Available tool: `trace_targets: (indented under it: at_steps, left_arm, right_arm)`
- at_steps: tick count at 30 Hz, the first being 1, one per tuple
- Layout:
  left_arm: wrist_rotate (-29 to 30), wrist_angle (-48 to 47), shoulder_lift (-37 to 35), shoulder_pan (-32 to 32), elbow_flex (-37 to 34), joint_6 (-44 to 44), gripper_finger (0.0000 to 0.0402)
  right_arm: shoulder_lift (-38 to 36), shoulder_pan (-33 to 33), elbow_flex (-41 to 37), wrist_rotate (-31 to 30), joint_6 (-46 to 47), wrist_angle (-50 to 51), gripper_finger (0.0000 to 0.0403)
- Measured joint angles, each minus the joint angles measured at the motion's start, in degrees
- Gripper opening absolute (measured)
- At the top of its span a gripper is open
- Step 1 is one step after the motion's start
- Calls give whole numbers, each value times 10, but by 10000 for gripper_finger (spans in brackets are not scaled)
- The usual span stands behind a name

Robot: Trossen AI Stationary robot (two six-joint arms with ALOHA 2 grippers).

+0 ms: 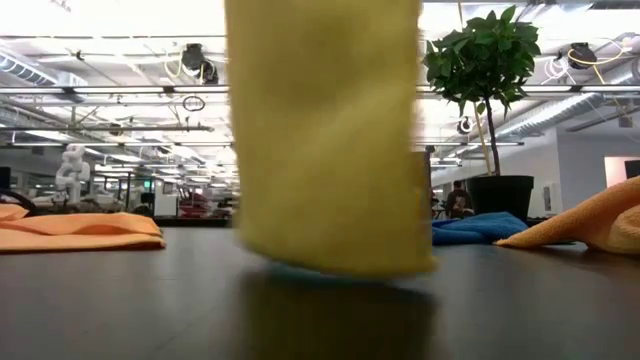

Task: Fold microfiber towels
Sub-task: Fold the yellow microfiber towel

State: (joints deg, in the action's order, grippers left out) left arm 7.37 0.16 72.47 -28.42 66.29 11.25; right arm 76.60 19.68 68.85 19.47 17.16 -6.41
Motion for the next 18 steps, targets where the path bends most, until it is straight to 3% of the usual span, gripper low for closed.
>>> trace_targets:
  at_steps: [6,11,18]
  left_arm:
    - [32,-75,-2,33,2,17,2]
    - [37,-155,8,89,-2,33,2]
    - [59,-186,8,180,-38,-5,2]
  right_arm:
    - [-2,-31,0,-18,7,54,0]
    - [-1,-83,-15,-78,12,128,0]
    - [-1,-170,-43,-149,-10,196,0]
